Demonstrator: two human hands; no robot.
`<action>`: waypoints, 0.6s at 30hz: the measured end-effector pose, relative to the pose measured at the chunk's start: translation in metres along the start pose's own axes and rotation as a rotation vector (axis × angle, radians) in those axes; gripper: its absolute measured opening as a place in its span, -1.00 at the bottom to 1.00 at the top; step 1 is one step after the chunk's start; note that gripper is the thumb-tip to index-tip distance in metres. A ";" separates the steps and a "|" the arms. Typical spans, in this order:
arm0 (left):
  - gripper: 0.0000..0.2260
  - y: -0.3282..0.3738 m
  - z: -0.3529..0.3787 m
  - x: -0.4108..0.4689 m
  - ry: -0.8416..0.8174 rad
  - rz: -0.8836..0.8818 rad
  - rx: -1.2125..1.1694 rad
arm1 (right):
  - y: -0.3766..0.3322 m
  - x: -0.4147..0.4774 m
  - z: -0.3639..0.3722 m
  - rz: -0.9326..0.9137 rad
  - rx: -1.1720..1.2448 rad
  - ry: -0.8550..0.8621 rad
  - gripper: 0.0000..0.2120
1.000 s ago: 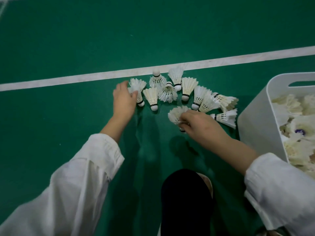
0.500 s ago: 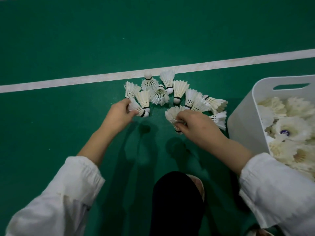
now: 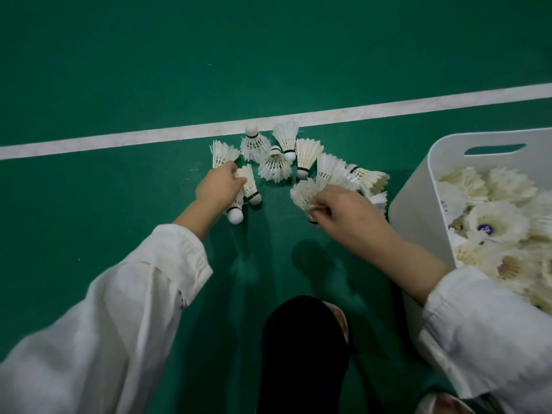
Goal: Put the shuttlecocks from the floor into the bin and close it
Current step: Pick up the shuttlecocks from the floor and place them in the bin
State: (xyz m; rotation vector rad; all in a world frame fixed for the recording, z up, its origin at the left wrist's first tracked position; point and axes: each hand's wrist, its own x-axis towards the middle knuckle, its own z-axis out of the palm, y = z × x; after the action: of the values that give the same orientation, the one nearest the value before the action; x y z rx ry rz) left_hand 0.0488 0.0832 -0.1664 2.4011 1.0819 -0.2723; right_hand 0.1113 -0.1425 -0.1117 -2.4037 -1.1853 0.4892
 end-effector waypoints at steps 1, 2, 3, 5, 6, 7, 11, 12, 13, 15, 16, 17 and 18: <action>-0.85 -0.002 -0.002 -0.007 0.013 0.016 -0.023 | 0.000 -0.002 -0.002 -0.007 0.005 0.014 -0.82; -0.87 -0.003 -0.005 -0.016 0.026 0.035 -0.038 | 0.000 -0.004 -0.004 -0.019 0.005 0.030 -0.80; -0.87 -0.002 -0.010 -0.027 0.039 0.061 -0.044 | 0.000 -0.007 -0.007 -0.035 -0.001 0.047 -0.79; -0.83 0.005 -0.020 -0.053 0.075 0.136 -0.047 | 0.003 -0.017 -0.017 -0.069 -0.033 0.070 -0.78; -0.82 0.012 -0.027 -0.067 0.097 0.185 -0.055 | 0.005 -0.023 -0.025 -0.086 -0.045 0.079 -0.78; -0.82 0.020 -0.033 -0.080 0.115 0.240 -0.064 | 0.007 -0.030 -0.034 -0.102 -0.054 0.086 -0.80; -0.84 0.071 -0.056 -0.129 0.149 0.503 -0.084 | 0.020 -0.065 -0.094 -0.137 -0.130 0.081 -0.84; -0.84 0.086 -0.061 -0.139 0.141 0.559 -0.098 | 0.024 -0.076 -0.112 -0.129 -0.150 0.094 -0.83; -0.84 0.101 -0.065 -0.148 0.125 0.603 -0.104 | 0.028 -0.088 -0.130 -0.106 -0.161 0.131 -0.82; -0.82 0.135 -0.066 -0.163 0.076 0.676 -0.089 | 0.038 -0.118 -0.165 -0.002 -0.143 0.248 -0.85; -0.81 0.149 -0.065 -0.169 0.056 0.706 -0.077 | 0.045 -0.131 -0.177 0.058 -0.116 0.299 -0.87; -0.80 0.164 -0.062 -0.175 0.036 0.736 -0.068 | 0.053 -0.145 -0.184 0.121 -0.088 0.329 -0.88; -0.80 0.178 -0.056 -0.180 0.014 0.759 -0.059 | 0.062 -0.158 -0.188 0.186 -0.063 0.325 -0.88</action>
State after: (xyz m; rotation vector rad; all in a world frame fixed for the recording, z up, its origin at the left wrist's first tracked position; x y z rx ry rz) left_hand 0.0607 -0.1060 0.0109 2.5574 0.1252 0.0411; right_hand 0.1516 -0.3438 0.0373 -2.5373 -0.8541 0.1067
